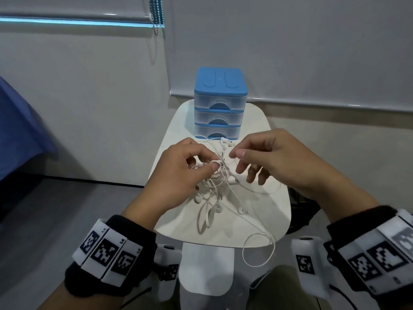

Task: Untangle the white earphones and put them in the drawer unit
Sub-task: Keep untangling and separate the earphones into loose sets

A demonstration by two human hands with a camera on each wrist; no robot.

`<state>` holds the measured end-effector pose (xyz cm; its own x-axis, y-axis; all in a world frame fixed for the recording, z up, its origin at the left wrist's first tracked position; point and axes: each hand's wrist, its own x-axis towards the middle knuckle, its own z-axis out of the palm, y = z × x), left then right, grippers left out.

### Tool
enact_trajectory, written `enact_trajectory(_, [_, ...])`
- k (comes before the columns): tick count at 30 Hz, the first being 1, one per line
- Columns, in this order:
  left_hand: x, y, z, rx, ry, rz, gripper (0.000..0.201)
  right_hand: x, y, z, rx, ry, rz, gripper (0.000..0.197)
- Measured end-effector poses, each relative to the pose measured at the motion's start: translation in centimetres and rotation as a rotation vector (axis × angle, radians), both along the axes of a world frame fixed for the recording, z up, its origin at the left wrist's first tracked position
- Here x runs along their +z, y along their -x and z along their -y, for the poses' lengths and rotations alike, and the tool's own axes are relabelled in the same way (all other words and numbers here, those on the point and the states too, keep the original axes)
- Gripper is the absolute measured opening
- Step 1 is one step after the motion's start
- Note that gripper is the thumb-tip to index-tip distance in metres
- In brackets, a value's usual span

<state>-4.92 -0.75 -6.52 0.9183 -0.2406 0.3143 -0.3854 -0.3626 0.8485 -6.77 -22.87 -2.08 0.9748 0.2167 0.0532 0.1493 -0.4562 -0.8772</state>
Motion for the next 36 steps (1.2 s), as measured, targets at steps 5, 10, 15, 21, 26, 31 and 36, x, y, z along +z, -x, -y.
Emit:
enact_trajectory(5, [0.0,-0.2,-0.2,-0.113,0.047,-0.035,0.013,-0.6,-0.7,-0.5,0.075,0.021,0.009,0.014])
enact_trajectory(10, [0.0,-0.1,-0.3,-0.132,0.075,-0.052,0.011,-1.0,-1.3,-0.7,0.095,-0.079,-0.017,0.014])
enact_trajectory(15, [0.1,-0.2,-0.2,-0.099,0.131,-0.089,0.013,-1.3,-1.1,-0.9,0.177,0.035,-0.106,0.010])
enact_trajectory(21, [0.6,0.1,0.4,-0.139,0.304,-0.163,0.011,-1.1,-1.3,-1.6,0.208,0.162,-0.008,0.016])
enact_trajectory(26, [1.0,0.0,0.1,-0.088,0.177,-0.243,0.029,-0.8,-1.6,-0.6,0.136,0.194,0.033,0.009])
enact_trajectory(31, [2.0,-0.1,0.3,-0.204,0.059,-0.268,0.019,-0.5,-1.8,-0.4,0.123,0.171,0.034,0.012])
enact_trajectory(36, [1.7,-0.3,-0.1,-0.235,0.040,-0.291,0.022,-0.3,-2.1,-0.1,0.091,0.133,0.011,0.011])
